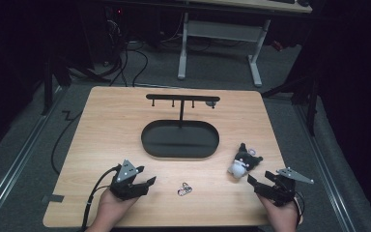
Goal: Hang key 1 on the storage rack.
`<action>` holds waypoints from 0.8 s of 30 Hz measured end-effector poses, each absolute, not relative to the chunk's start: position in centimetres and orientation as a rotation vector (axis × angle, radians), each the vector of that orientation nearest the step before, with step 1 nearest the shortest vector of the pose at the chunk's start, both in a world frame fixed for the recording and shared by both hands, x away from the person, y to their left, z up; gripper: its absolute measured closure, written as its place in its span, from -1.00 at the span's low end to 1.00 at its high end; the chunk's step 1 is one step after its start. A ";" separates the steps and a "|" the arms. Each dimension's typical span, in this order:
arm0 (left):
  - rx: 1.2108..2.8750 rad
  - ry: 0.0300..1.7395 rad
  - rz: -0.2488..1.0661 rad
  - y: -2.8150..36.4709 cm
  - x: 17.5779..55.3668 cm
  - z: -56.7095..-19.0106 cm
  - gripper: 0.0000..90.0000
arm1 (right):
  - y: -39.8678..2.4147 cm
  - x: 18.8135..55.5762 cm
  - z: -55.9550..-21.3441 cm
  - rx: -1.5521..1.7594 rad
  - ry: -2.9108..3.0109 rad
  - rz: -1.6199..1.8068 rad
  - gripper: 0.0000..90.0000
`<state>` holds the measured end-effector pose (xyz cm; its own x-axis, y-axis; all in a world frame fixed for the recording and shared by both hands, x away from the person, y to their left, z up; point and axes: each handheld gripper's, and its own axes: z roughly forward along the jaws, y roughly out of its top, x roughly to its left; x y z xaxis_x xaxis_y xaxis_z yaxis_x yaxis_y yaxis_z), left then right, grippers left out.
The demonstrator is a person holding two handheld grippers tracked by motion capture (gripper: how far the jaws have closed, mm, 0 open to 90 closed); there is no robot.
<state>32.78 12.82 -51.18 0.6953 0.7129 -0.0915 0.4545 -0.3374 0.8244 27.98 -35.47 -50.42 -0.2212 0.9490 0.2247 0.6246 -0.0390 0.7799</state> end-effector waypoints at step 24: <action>1.956 0.968 0.347 14.8 32.7 -51.7 -0.19 | -36.9 29.5 -50.7 1.487 1.896 1.022 0.22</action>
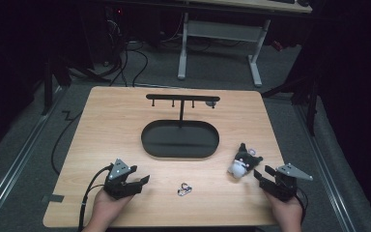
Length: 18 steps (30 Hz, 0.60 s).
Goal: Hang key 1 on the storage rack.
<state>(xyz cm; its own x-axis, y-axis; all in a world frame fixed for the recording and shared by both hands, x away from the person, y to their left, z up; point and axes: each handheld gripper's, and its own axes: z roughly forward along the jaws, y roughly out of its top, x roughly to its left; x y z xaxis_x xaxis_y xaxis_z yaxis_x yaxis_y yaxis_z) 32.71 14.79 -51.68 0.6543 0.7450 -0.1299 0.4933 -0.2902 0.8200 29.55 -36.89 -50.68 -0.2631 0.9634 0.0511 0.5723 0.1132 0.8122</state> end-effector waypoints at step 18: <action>1.904 1.070 0.441 19.3 29.7 -51.7 -0.19 | -37.6 35.8 -52.1 1.556 1.937 0.895 1.00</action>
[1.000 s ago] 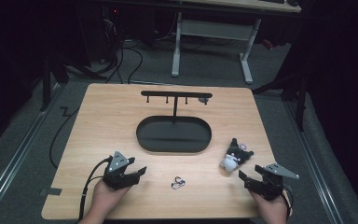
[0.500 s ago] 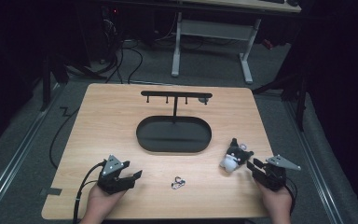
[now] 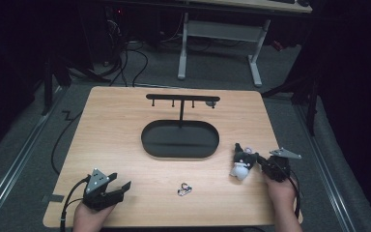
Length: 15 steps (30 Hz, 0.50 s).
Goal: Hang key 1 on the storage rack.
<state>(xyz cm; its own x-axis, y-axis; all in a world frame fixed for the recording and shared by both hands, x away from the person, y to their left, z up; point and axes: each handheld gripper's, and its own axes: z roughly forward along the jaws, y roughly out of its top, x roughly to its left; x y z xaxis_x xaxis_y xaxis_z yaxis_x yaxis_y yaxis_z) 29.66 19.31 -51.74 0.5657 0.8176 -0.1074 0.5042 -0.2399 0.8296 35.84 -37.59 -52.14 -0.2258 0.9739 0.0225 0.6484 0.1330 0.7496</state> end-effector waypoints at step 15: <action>1.912 1.074 0.447 19.7 28.7 -51.8 -0.20 | -33.7 37.1 -52.2 1.391 2.148 1.020 1.00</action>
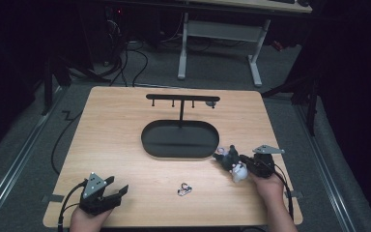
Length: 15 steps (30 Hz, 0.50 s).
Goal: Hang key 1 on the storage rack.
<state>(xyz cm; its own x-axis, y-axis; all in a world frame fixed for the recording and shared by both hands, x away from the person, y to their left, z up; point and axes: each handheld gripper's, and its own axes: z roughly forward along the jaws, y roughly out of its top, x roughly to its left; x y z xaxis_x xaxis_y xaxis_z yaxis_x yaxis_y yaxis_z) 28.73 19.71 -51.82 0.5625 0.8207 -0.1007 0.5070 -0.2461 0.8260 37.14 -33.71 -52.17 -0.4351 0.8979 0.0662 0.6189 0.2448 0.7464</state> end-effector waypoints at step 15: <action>1.940 0.948 0.489 18.0 29.3 -51.1 -0.20 | -33.1 35.2 -51.9 1.382 2.127 0.984 0.68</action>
